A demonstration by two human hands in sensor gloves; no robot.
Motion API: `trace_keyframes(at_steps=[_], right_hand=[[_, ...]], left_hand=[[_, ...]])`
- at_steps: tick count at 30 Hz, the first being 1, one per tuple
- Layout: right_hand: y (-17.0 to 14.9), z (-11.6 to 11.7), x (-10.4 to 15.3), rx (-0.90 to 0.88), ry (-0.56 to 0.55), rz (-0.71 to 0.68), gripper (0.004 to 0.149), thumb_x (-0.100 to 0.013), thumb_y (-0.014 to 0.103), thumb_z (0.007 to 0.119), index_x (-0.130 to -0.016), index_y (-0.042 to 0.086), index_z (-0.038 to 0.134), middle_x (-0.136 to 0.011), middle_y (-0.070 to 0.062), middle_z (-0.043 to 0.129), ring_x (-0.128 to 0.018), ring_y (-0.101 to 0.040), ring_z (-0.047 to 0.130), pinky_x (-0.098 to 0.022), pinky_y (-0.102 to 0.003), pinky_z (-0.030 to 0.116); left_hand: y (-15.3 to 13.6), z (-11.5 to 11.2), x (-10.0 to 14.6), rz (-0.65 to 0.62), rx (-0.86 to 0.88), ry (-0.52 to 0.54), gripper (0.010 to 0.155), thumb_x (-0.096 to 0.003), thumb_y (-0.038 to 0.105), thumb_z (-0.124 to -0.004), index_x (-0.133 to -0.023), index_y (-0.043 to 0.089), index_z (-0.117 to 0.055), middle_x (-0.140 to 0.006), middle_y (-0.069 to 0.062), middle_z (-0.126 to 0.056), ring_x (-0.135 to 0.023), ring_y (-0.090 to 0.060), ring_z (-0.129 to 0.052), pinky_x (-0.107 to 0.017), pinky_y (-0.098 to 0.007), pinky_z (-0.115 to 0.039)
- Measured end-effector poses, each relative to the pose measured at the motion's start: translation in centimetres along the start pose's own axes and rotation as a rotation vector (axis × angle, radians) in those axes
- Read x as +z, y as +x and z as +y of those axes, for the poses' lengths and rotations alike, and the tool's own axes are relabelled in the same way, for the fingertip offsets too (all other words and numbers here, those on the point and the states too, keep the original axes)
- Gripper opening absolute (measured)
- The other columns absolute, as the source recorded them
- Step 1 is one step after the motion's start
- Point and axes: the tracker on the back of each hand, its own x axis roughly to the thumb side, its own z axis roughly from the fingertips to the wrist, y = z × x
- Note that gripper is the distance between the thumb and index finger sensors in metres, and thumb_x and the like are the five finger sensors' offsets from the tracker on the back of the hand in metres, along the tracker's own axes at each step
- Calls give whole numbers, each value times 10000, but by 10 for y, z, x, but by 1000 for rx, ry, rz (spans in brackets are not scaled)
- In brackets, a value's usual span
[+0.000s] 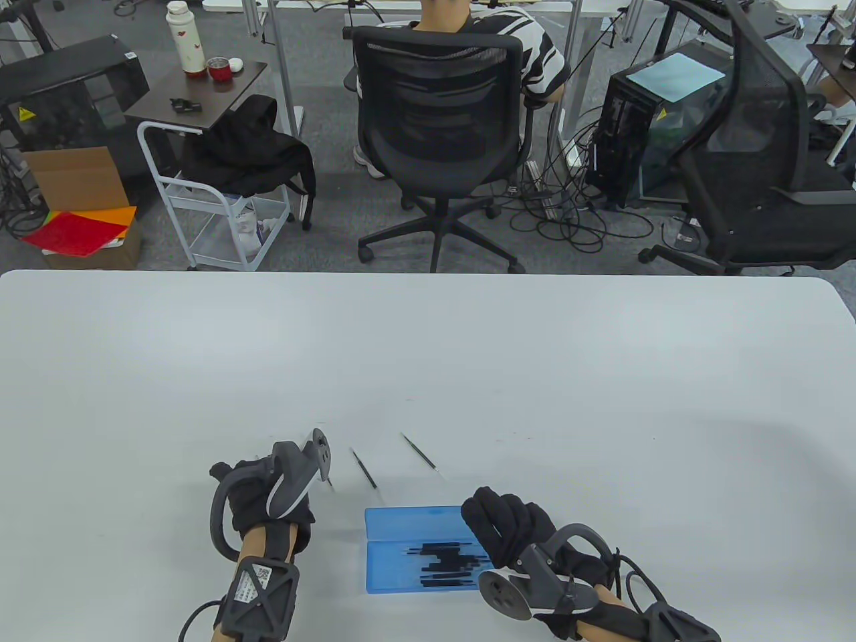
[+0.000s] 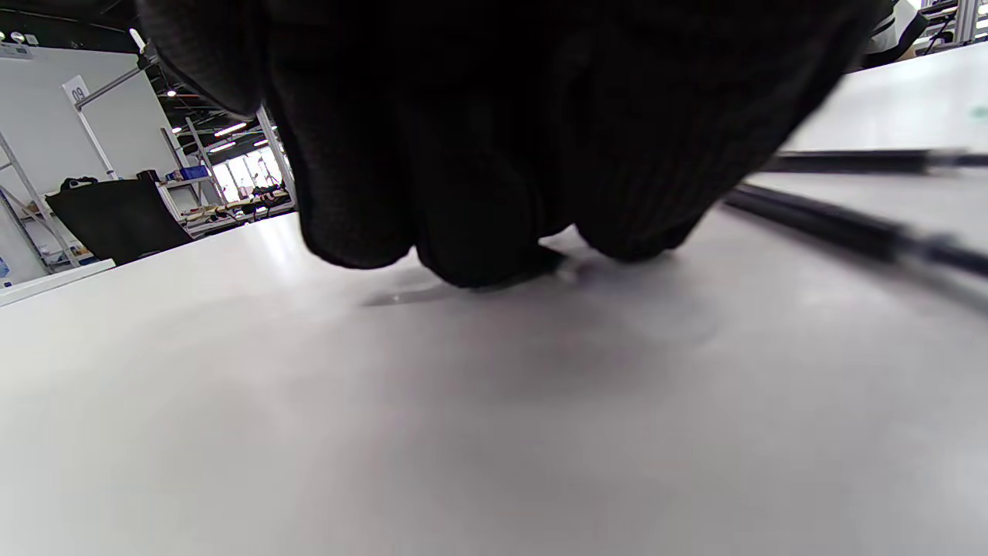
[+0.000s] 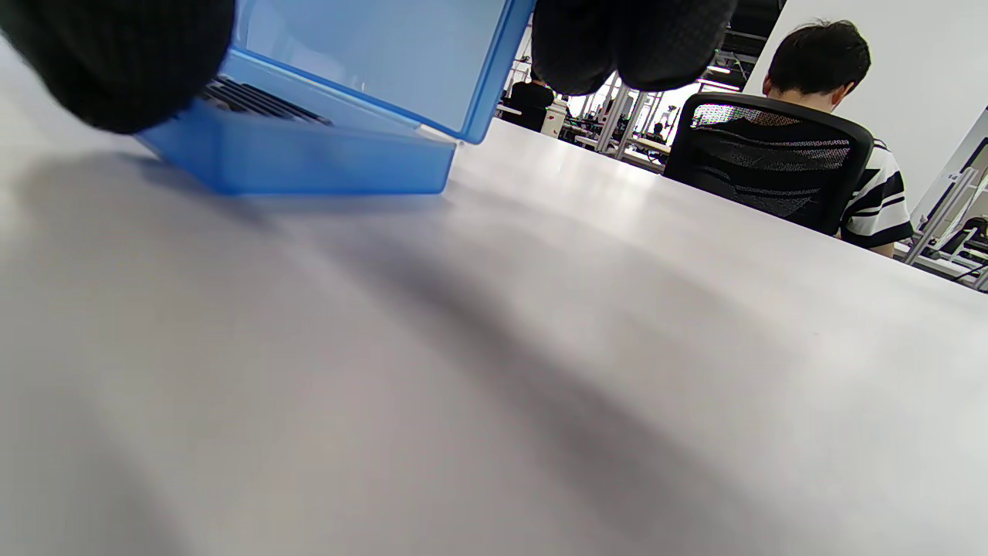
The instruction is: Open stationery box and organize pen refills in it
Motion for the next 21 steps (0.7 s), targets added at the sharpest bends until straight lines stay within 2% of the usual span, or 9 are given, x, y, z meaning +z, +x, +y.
trace_keyframes(at_steps=[15,21], right_hand=[[0,0,0,4,-1,0,1181,-380,600,762,-1101,82,-16,-1208,-289,145,-1069,-499,561,-766,-593,600],[1,0,0,5,0,1,1180,-380,600,762,-1101,82,-15,-1208,-292,145,-1069,-498,562,-766,-593,600]], left_hand=[[-8,-3,-6,113,142,-9,475,-449,333,-937,-873,130,-874,-747,-17,-1037,-754,-307,-1045,-745,-676,-594],[-10,-2,-7,135,140,-12,474,-433,320,-957,-859,125,-882,-729,-21,-1049,-730,-313,-1056,-743,-673,-604]])
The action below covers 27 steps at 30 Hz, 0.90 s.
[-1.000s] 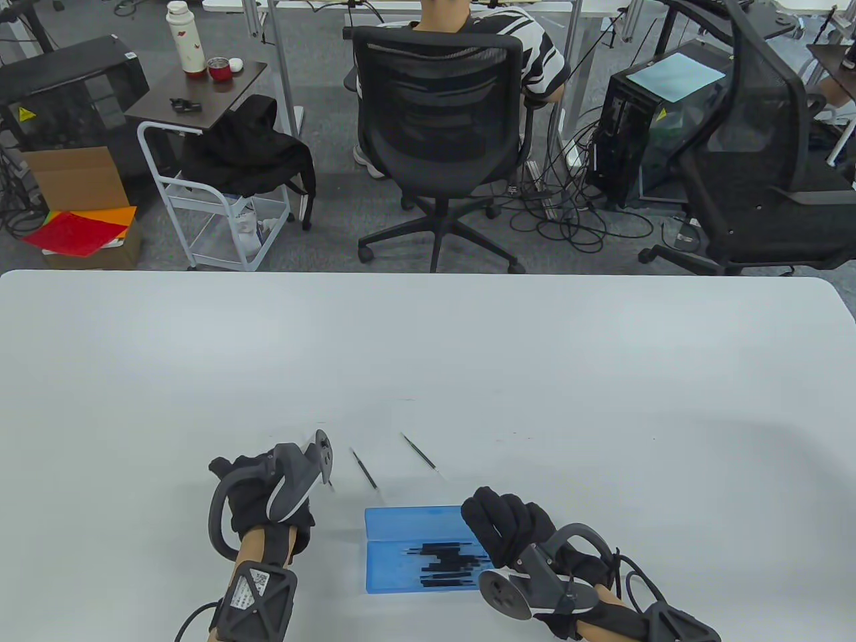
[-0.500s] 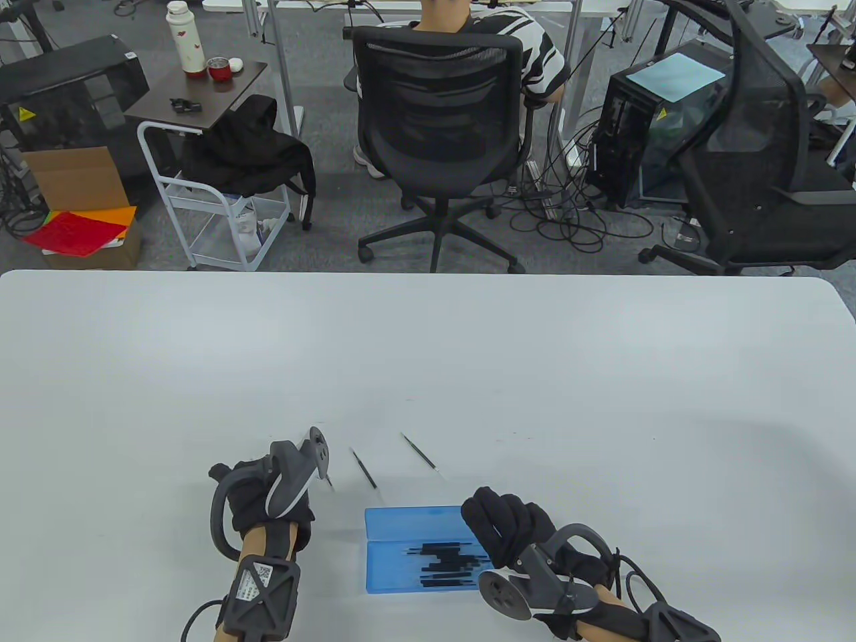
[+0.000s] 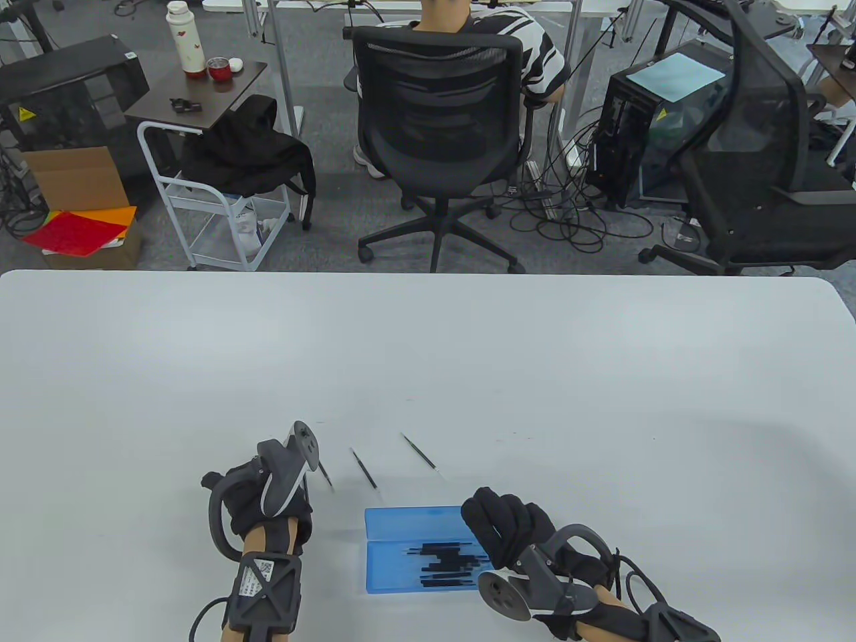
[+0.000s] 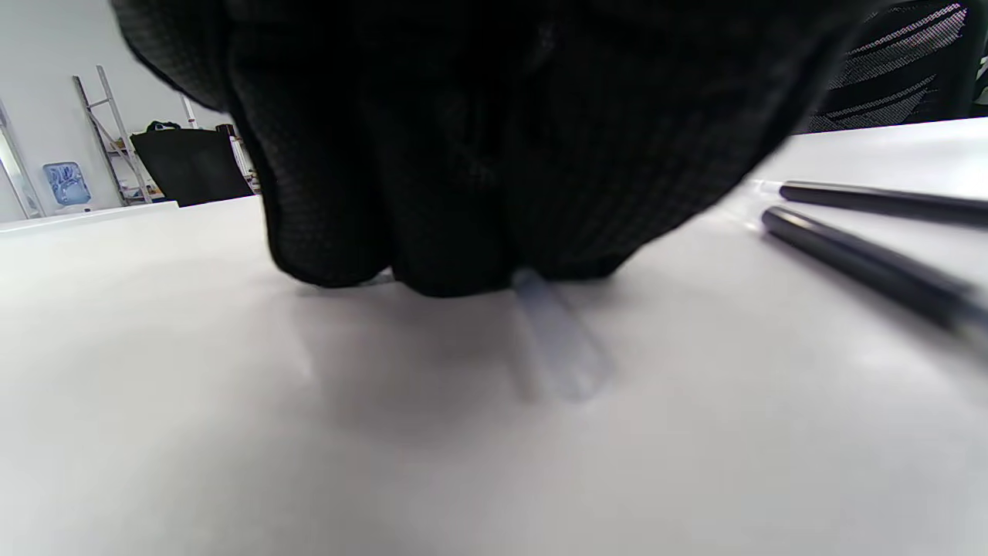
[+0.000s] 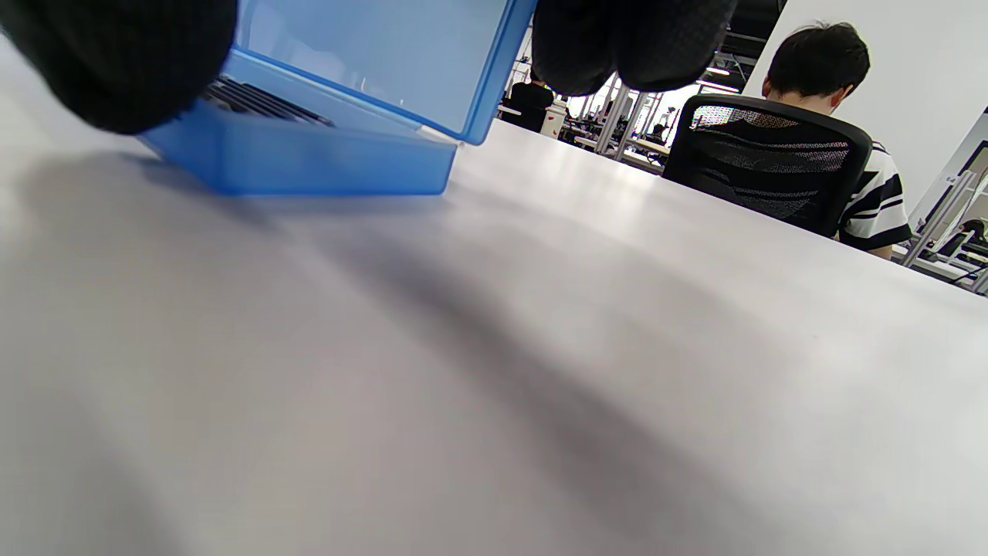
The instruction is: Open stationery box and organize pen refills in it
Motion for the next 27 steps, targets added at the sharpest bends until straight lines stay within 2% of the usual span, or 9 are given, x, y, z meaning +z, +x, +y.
trace_keyframes(at_steps=[17,22,27], right_hand=[[0,0,0,-1,1,0,1181,-379,601,762,-1101,82,-16,-1208,-292,146,-1070,-500,558,-766,-592,600],[0,0,0,-4,1,0,1183,-378,601,762,-1101,83,-17,-1208,-290,144,-1070,-499,557,-767,-593,599],[0,0,0,-6,2,-1,1182,-378,600,763,-1100,83,-18,-1208,-289,142,-1070,-499,557,-767,-593,599]], left_hand=[[-7,-1,1,35,35,24,537,-399,306,-980,-867,66,-870,-712,-39,-1050,-715,-329,-1067,-735,-678,-607],[-13,5,9,-27,54,51,541,-399,303,-977,-871,64,-864,-715,-43,-1047,-719,-334,-1061,-737,-679,-602],[-17,25,38,-199,122,144,542,-393,303,-980,-868,69,-866,-707,-43,-1053,-712,-333,-1068,-736,-676,-608]])
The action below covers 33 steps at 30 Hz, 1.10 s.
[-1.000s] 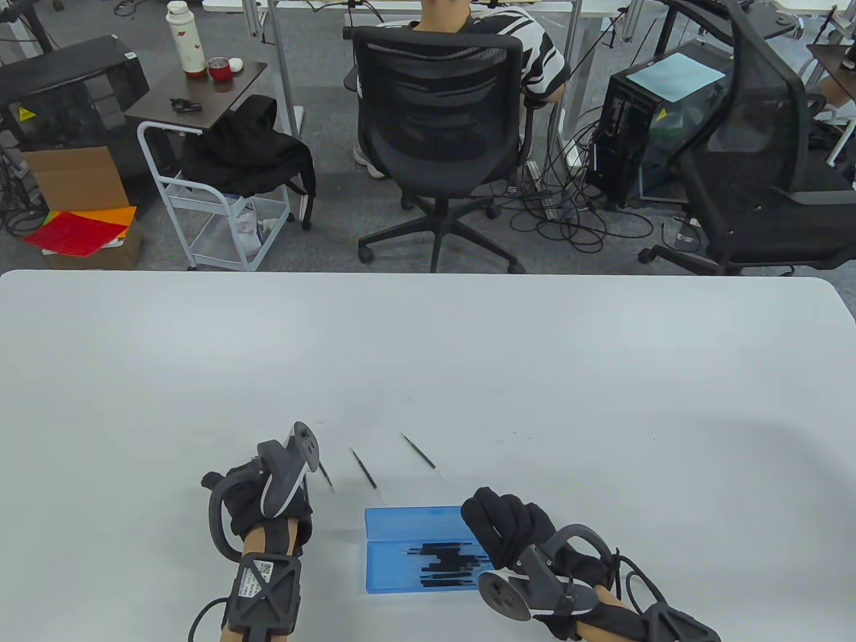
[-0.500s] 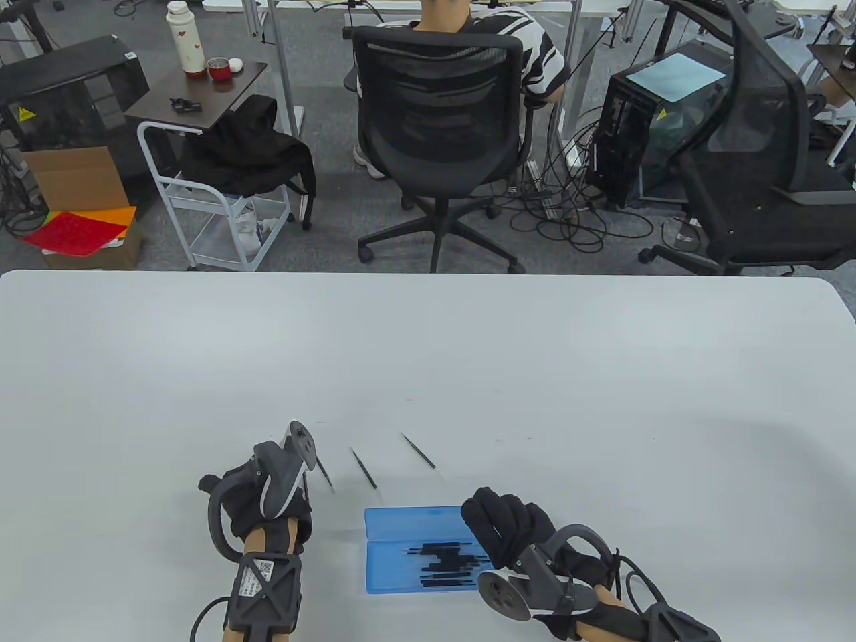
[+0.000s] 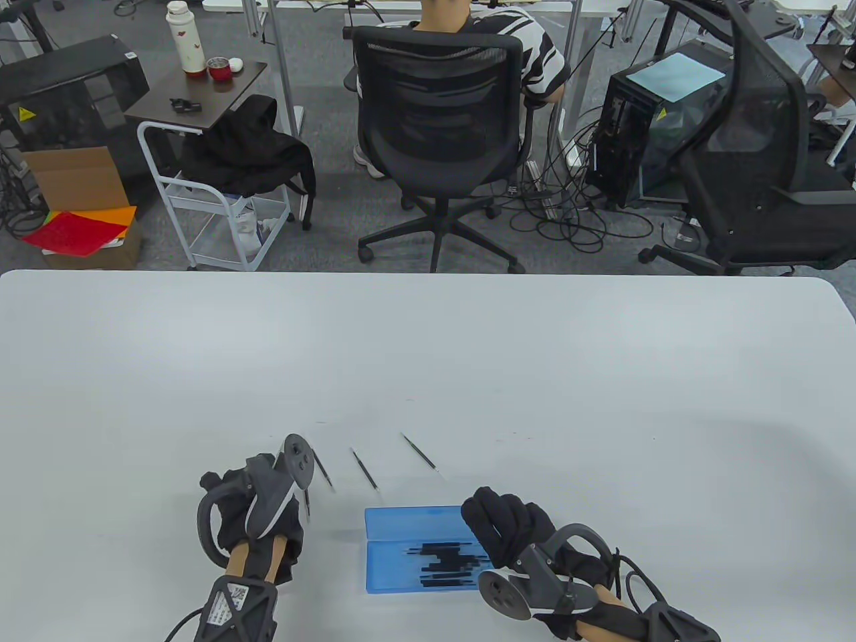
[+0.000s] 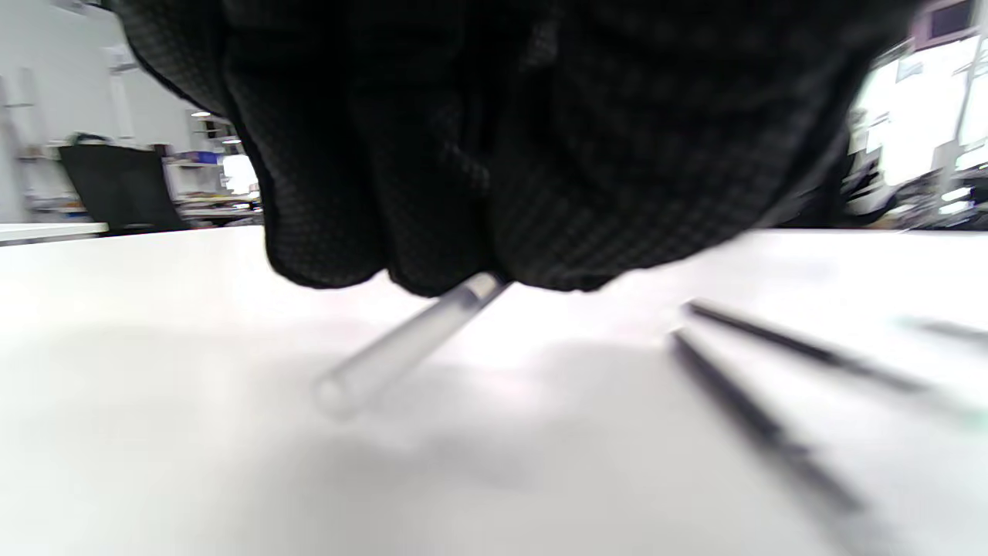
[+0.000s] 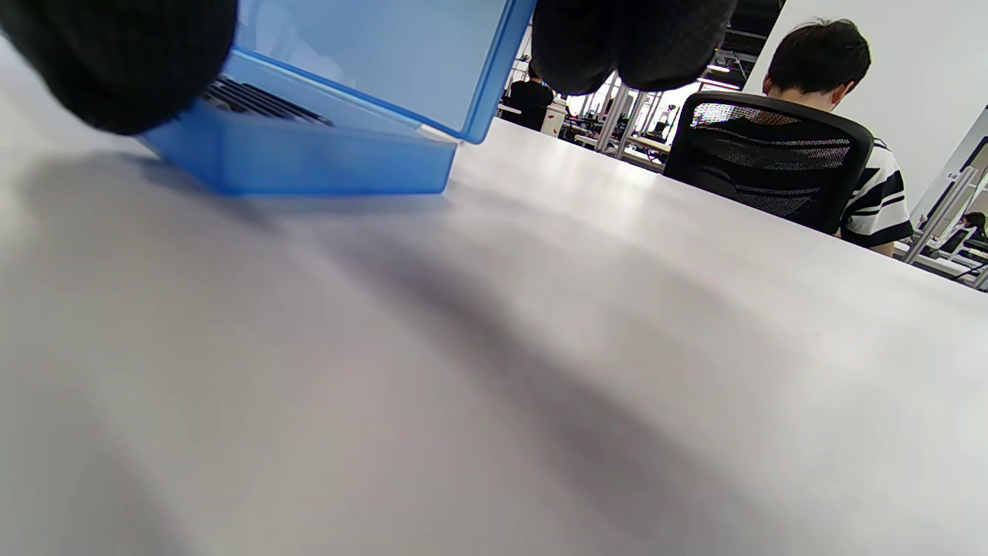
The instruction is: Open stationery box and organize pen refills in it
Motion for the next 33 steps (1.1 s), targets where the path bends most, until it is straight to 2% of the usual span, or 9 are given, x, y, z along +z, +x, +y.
trace_keyframes(at_steps=[4,8,14,16,20,27,33], right_hand=[[0,0,0,0,0,1,1181,-378,600,763,-1100,83,-17,-1209,-288,142,-1071,-498,558,-766,-593,599],[0,0,0,1,0,1,1181,-379,601,762,-1100,84,-18,-1208,-288,143,-1071,-498,556,-767,-592,599],[0,0,0,1,0,1,1181,-378,601,762,-1100,83,-17,-1209,-287,142,-1072,-498,556,-766,-593,599],[0,0,0,2,0,1,1182,-378,601,762,-1100,84,-19,-1209,-287,142,-1070,-498,558,-766,-592,600],[0,0,0,2,0,1,1183,-378,601,762,-1100,84,-20,-1209,-288,142,-1071,-497,559,-767,-593,599],[0,0,0,0,0,0,1182,-377,602,762,-1100,84,-17,-1210,-285,142,-1071,-497,558,-767,-592,600],[-1,0,0,-1,0,0,1182,-378,601,762,-1100,86,-19,-1209,-286,140,-1072,-496,558,-768,-593,598]], left_hand=[[12,19,27,-154,9,56,543,-390,304,-980,-868,73,-867,-705,-38,-1056,-710,-331,-1071,-734,-677,-613],[33,39,63,-364,10,123,543,-387,309,-979,-869,83,-867,-705,-28,-1057,-715,-321,-1073,-732,-682,-615],[70,54,113,-671,-57,216,541,-387,320,-973,-871,104,-864,-709,-7,-1057,-725,-299,-1074,-741,-670,-626],[82,52,125,-780,-80,223,545,-383,324,-972,-873,113,-861,-713,-1,-1054,-730,-293,-1073,-743,-673,-621],[103,41,139,-892,-154,233,543,-380,329,-969,-872,127,-859,-715,10,-1053,-737,-283,-1072,-747,-676,-613],[128,12,144,-993,-282,230,542,-382,332,-962,-876,140,-849,-724,22,-1046,-750,-269,-1065,-754,-671,-607],[139,0,143,-1027,-331,213,539,-392,334,-951,-887,155,-832,-741,33,-1032,-768,-261,-1052,-760,-668,-599]])
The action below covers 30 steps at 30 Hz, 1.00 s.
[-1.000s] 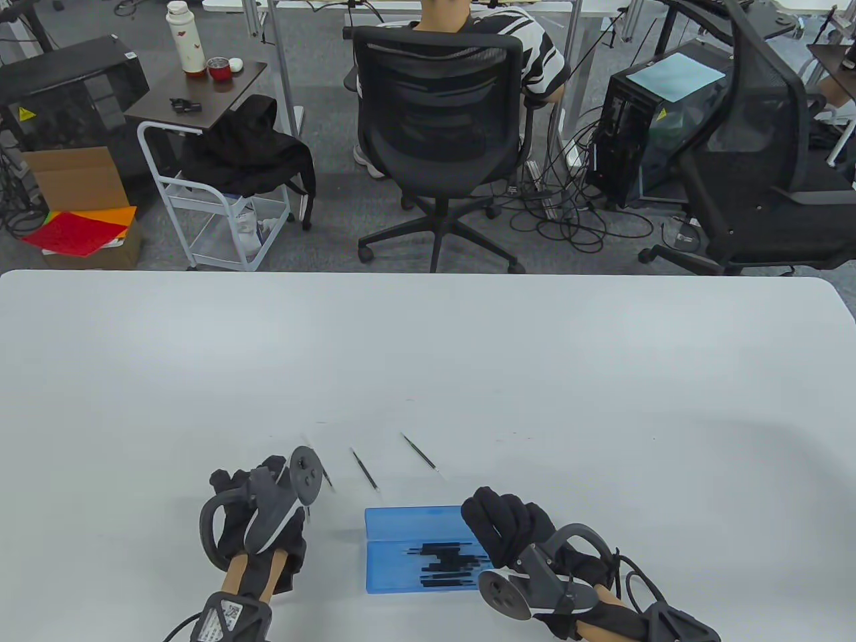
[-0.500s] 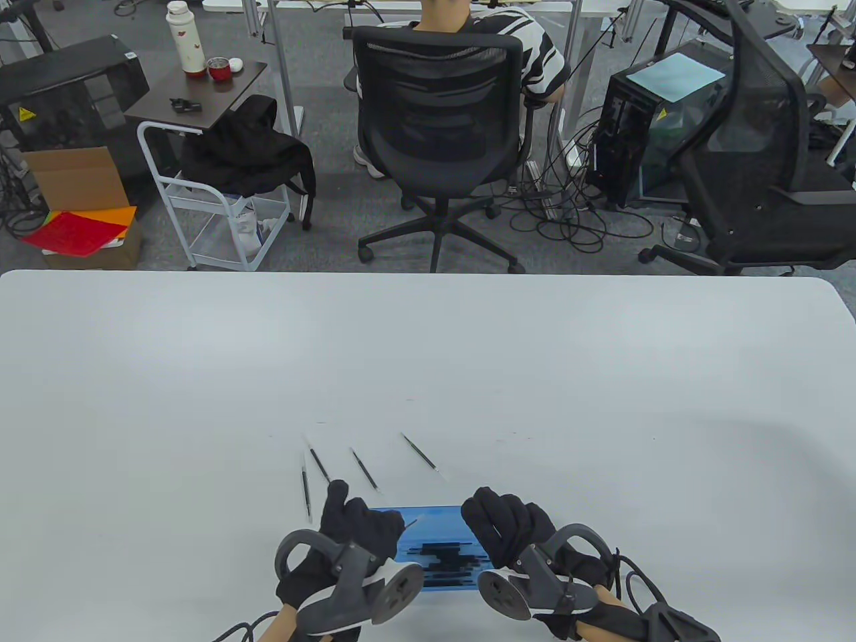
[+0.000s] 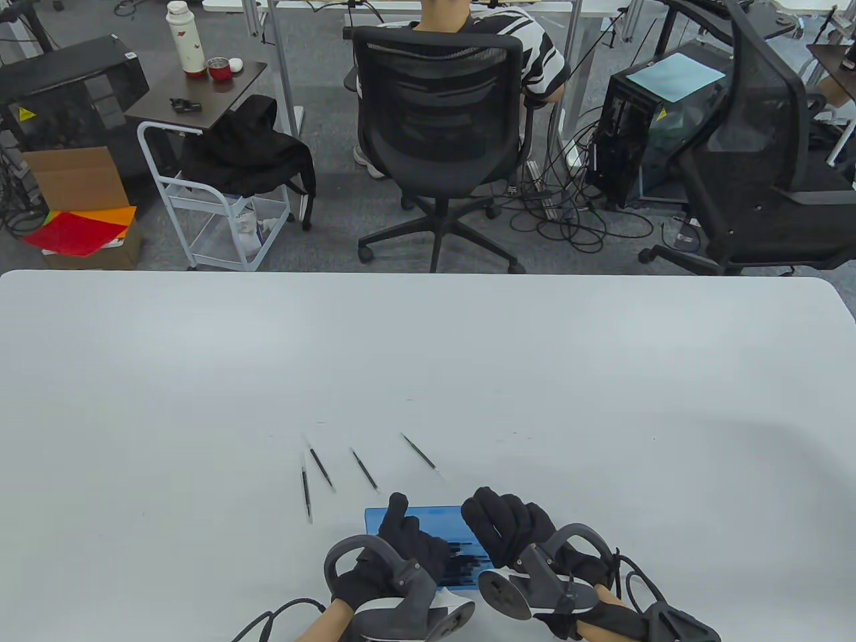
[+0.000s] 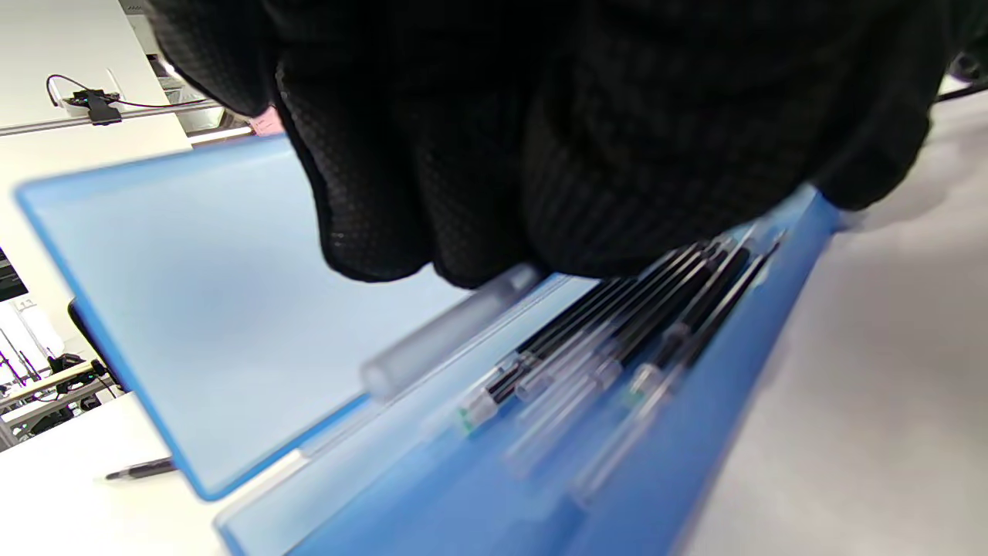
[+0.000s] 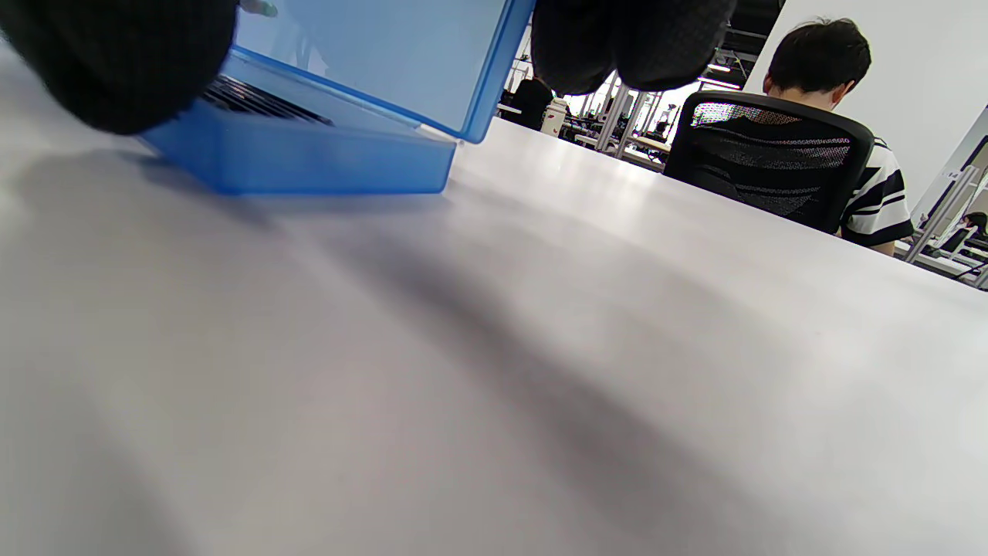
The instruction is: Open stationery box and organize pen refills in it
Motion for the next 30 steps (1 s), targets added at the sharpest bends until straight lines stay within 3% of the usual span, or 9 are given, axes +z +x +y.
trace_keyframes(at_steps=[19,26,30], right_hand=[[0,-1,0,3,0,0,1182,-379,601,762,-1100,85,-21,-1209,-286,141,-1072,-496,557,-767,-594,598],[0,-1,0,4,0,1,1182,-379,602,761,-1100,83,-18,-1209,-285,140,-1071,-497,558,-767,-593,598],[0,-1,0,4,1,1,1184,-378,603,761,-1100,85,-21,-1209,-286,139,-1072,-498,556,-767,-594,598]], left_hand=[[7,-6,-8,-79,-37,1,525,-412,348,-931,-900,202,-807,-777,70,-1006,-805,-236,-1022,-769,-667,-573],[-6,14,4,-50,50,91,502,-411,350,-934,-883,219,-824,-763,73,-1016,-794,-226,-1029,-766,-656,-590],[-27,32,18,73,48,172,492,-419,345,-933,-883,219,-829,-764,62,-1018,-792,-236,-1027,-767,-654,-592]])
